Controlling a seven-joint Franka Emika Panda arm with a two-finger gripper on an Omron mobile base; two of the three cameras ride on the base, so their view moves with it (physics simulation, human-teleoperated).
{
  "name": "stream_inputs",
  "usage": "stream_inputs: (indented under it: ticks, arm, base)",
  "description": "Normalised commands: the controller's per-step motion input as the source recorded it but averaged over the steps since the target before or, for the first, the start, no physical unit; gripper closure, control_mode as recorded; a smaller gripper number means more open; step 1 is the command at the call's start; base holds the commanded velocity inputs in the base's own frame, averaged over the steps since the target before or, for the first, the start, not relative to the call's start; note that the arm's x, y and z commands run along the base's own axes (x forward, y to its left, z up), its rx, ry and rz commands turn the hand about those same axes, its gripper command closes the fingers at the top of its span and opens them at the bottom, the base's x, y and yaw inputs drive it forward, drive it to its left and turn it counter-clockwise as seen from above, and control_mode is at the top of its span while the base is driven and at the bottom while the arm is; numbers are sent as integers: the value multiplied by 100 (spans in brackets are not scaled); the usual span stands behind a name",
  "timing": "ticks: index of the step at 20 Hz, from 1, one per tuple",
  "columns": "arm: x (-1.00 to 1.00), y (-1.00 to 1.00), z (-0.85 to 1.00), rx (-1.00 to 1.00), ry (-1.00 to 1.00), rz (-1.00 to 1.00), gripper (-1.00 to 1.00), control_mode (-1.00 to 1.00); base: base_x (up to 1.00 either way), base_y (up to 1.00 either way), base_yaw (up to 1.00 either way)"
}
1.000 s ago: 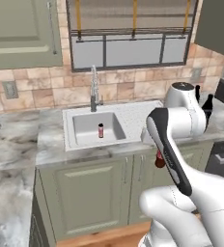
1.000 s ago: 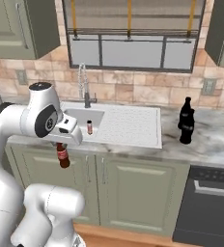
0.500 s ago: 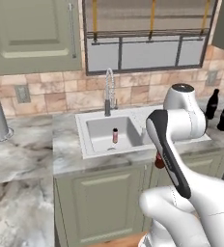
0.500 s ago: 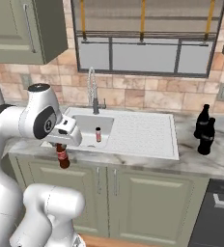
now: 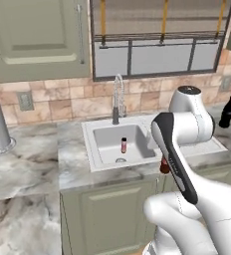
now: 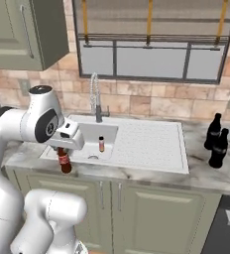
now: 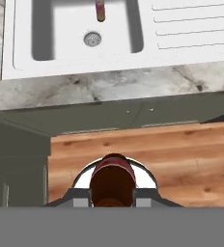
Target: Place the large bottle from the dining counter next to the other large bottle outside the sink, and place the small bottle from the dining counter next to the other small bottle inside the sink.
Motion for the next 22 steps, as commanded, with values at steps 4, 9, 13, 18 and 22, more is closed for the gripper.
stream_inputs:
  ticks: [4, 9, 13, 18, 22]
  arm:
    - [0, 0, 0, 0, 0, 0, 100, 100]
    - [0, 0, 0, 0, 0, 0, 100, 100]
    - [0, 0, 0, 0, 0, 0, 100, 100]
    - [0, 0, 0, 0, 0, 0, 100, 100]
    - [0, 0, 0, 0, 0, 0, 100, 100]
  base:
    - [59, 32, 0]
    - [56, 17, 0]
    - [37, 7, 0]
    - [33, 12, 0]
    - [5, 3, 0]
